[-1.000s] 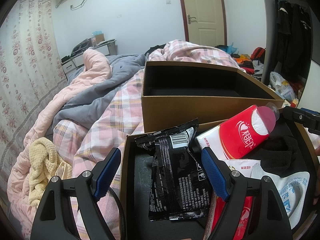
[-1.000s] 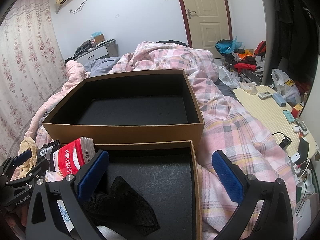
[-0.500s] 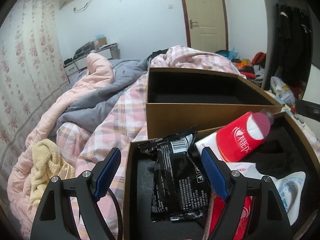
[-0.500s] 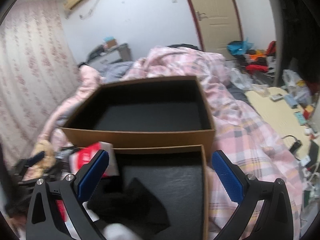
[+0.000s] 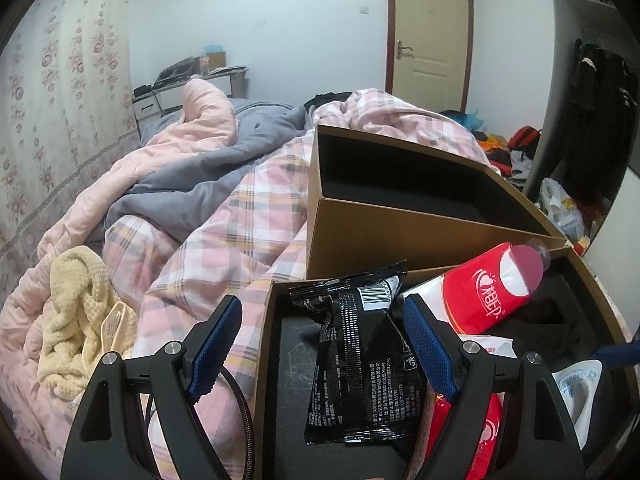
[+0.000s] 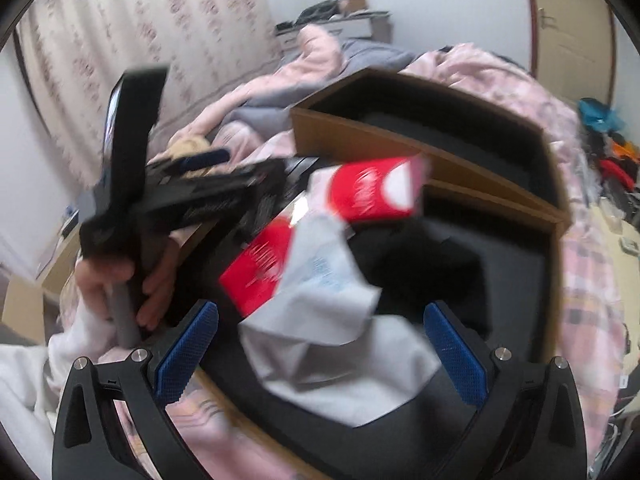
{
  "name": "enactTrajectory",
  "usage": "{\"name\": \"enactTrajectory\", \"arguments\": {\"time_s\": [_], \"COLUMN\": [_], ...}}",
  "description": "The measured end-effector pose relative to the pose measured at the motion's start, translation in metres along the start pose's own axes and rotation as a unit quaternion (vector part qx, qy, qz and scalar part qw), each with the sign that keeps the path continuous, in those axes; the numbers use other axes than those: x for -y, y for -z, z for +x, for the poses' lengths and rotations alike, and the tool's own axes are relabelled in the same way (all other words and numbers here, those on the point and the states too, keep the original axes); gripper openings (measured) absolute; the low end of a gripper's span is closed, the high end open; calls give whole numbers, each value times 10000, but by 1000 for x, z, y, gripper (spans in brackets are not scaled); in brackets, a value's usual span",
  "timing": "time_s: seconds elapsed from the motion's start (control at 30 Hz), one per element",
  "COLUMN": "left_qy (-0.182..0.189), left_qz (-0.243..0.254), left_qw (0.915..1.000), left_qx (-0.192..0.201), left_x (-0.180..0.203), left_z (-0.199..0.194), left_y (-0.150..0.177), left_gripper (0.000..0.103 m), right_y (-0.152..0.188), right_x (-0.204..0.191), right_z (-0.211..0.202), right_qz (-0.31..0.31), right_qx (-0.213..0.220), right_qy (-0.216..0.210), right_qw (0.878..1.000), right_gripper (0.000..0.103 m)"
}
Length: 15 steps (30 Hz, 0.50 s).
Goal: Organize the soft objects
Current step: 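Grasp the grey-white cloth in the lower box with the right gripper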
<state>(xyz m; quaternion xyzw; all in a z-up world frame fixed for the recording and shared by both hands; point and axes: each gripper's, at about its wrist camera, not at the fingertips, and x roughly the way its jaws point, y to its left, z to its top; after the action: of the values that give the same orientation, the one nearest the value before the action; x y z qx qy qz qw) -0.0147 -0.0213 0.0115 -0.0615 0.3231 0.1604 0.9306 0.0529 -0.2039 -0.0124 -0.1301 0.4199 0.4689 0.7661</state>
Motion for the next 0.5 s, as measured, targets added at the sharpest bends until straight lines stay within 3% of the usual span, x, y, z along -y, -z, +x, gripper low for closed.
{"name": "enactTrajectory", "arguments": {"time_s": [0.07,0.1,0.13,0.23,0.33,0.5], "left_qy": [-10,-13,-10,-9,-11,-10], "left_qz": [8,10,9,14,13,12], "left_qw": [10000,10000,10000,10000,10000,10000], "left_qx": [-5,-10,-10,-6,-6,-10], "left_x": [0,1,1,0,1,1], "left_z": [1,2,2,2,2,2], "left_y": [-1,-2,-2,-2,-2,-2], "left_gripper": [80,80,80,80,80,80], "right_y": [1,1,1,1,2,-4], "right_x": [-3,-1,2,11,11,13], "right_z": [10,12,16,22,20,-9], "right_qz": [4,34,121,302,337,413], "right_qx": [-121,-160,-232,-396,-393,117], "right_qy": [46,11,-86,-141,-135,-220], "right_qw": [9999,9999,9996,9987,9986,9988], "right_gripper": [99,87,67,30,16,10]}}
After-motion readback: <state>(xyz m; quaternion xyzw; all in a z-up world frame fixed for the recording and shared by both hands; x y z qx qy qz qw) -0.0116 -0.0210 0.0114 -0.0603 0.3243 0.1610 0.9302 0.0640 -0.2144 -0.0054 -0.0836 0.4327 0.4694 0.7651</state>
